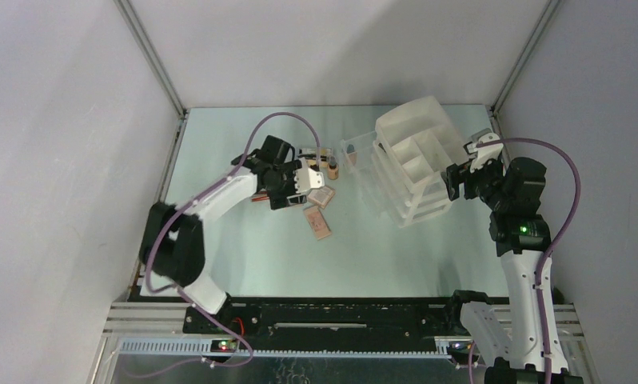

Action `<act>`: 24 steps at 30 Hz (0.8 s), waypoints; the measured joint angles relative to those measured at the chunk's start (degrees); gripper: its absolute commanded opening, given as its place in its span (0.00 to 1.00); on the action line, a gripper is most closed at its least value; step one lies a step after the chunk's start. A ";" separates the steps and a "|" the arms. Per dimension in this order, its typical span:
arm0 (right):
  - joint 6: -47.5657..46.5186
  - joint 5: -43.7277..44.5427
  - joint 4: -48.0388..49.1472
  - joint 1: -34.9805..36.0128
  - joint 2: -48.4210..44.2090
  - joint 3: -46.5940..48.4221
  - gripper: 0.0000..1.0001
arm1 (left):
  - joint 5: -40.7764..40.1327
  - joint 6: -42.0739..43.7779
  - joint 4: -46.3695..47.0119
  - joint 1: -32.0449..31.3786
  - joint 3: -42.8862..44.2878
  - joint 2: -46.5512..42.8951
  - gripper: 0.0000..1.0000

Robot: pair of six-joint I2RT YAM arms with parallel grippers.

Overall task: Organize the makeup
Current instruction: Pick up the makeup from the center of the board.

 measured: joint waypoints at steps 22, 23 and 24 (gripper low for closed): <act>-0.07 0.22 0.00 -0.26 0.50 0.00 0.81 | 4.55 3.78 -6.38 2.58 9.90 18.80 0.66; -0.07 0.24 0.00 -0.26 0.52 -0.02 0.81 | 4.66 3.85 -6.54 2.58 9.94 19.15 0.66; -0.07 0.24 0.00 -0.26 0.52 -0.02 0.81 | 4.74 3.87 -6.67 2.58 9.94 19.39 0.66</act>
